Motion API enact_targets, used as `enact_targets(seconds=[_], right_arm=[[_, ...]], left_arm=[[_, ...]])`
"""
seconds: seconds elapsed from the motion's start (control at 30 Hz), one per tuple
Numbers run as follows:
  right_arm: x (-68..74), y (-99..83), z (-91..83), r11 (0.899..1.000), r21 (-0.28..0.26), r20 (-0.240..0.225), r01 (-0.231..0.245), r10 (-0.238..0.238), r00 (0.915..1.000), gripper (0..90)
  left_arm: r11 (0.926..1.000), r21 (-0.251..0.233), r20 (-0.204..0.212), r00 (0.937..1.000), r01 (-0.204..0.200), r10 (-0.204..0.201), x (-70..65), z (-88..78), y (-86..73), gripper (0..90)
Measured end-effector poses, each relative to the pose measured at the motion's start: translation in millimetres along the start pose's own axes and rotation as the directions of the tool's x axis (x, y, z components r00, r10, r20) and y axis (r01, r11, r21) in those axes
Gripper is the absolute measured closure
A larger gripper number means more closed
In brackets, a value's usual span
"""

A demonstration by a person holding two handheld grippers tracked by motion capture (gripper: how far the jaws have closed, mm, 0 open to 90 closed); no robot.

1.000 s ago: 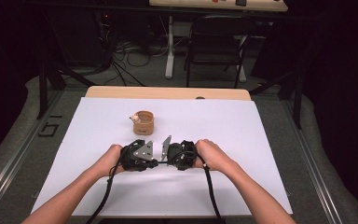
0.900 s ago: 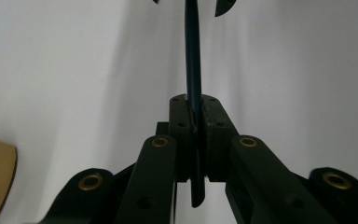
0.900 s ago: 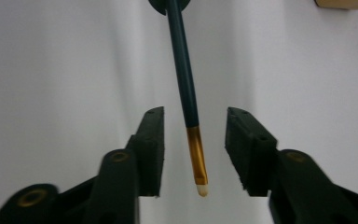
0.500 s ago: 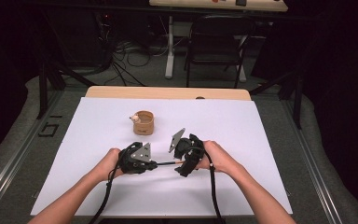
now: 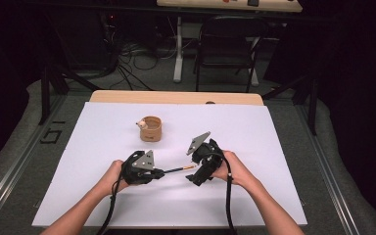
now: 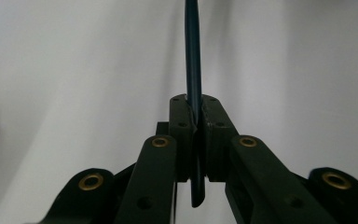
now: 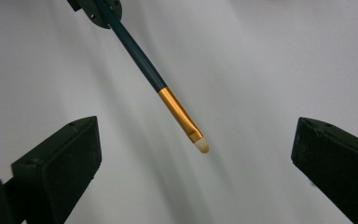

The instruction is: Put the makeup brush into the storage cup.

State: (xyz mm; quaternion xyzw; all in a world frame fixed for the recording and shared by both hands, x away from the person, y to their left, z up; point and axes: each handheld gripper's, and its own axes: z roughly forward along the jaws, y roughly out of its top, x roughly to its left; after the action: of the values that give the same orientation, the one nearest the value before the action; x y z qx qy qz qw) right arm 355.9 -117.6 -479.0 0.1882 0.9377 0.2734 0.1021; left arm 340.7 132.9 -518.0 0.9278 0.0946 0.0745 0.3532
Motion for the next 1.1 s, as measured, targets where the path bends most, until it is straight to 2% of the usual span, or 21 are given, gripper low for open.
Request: enact_targets(seconds=[0.17,0.43,0.57,0.73,0.83,0.97,1.1], right_arm=[[-1.2,-5.5,-1.7,0.998,-0.047,-0.01,-0.032,0.032,0.9994,0.0],[-0.6,-14.7,1.6,0.995,-0.069,-0.012,-0.068,0.068,0.9976,0.0],[0.8,-19.4,-1.5,0.989,-0.107,-0.013,-0.1,0.099,0.995,0.0],[-0.6,-25.7,-4.5,0.98,-0.145,-0.015,-0.133,0.132,0.9911,0.0],[0.2,-30.0,-4.8,0.974,-0.176,-0.014,-0.145,0.145,0.9894,0.0],[1.1,-34.5,-4.6,0.974,-0.169,-0.013,-0.152,0.152,0.9883,0.0],[2.5,-37.9,-3.7,0.965,-0.186,-0.026,-0.183,0.181,0.9831,0.0]], left_arm=[[0.9996,-0.017,-0.012,0.9997,0.021,-0.021,-2.4,-0.1,-5.3,85.2],[0.9959,-0.058,-0.038,0.9967,0.07,-0.072,-4.0,1.6,-13.0,85.2],[0.991,-0.092,-0.046,0.9937,0.097,-0.102,-5.5,0.6,-16.5,85.2],[0.98,-0.144,-0.056,0.9877,0.137,-0.146,-6.5,-2.0,-20.2,85.2],[0.9789,-0.148,-0.062,0.9865,0.141,-0.151,-7.1,-3.2,-20.3,85.2],[0.9736,-0.169,-0.065,0.9839,0.153,-0.166,-8.1,-3.2,-21.5,85.2],[0.9666,-0.19,-0.069,0.9797,0.173,-0.188,-7.3,-3.0,-22.8,85.2]])
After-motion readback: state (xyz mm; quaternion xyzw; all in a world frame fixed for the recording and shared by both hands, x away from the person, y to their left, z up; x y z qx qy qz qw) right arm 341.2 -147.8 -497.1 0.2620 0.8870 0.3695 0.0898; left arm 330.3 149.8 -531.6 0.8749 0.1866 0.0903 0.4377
